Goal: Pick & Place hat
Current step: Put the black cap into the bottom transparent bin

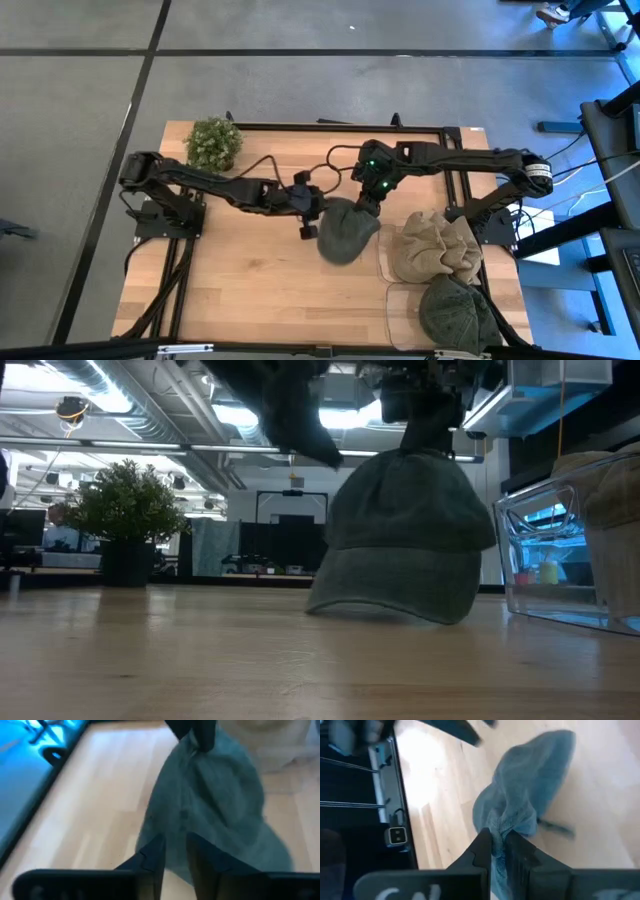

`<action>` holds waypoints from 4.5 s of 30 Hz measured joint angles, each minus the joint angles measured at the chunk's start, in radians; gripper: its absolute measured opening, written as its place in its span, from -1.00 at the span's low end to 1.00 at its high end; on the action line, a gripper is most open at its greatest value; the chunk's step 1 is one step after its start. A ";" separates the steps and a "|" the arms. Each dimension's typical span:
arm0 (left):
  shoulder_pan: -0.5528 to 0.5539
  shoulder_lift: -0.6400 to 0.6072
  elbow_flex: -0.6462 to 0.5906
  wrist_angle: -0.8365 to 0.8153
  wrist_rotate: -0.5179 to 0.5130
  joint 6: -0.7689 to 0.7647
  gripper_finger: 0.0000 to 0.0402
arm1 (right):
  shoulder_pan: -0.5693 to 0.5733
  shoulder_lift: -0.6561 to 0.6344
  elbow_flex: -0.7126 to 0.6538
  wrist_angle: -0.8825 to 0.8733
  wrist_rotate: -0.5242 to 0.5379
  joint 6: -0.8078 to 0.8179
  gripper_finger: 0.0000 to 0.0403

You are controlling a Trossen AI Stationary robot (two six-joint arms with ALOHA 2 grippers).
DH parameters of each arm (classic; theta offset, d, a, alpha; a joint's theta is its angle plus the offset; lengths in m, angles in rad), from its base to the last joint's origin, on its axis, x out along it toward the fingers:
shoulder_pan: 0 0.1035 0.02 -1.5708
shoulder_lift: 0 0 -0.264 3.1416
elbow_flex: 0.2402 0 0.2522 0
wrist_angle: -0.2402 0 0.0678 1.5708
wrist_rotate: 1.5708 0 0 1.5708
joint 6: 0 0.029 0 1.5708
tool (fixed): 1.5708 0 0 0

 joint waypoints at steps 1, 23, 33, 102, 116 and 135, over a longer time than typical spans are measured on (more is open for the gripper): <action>-0.001 -0.020 0.000 -0.005 -0.020 0.000 -0.60 | 0.000 0.000 0.017 -0.022 0.014 -0.010 -0.83; 0.077 -0.186 0.001 -0.146 -0.262 -0.080 -0.40 | 0.236 -0.012 0.861 -0.687 0.208 0.473 -0.83; 0.137 -0.092 0.000 -0.160 -0.169 -0.039 -0.42 | 0.638 -0.012 0.954 -0.743 0.484 1.035 -0.83; 0.157 -0.066 0.000 -0.070 -0.020 0.001 -0.42 | 1.176 0.257 0.850 -0.886 0.662 1.823 -0.83; 0.158 -0.066 0.000 -0.070 -0.020 0.010 -0.42 | 1.176 0.258 0.677 -0.753 0.571 1.928 -0.82; 0.158 -0.066 0.000 -0.074 -0.020 0.028 -0.43 | 1.098 0.258 0.566 -0.595 0.548 1.946 -0.76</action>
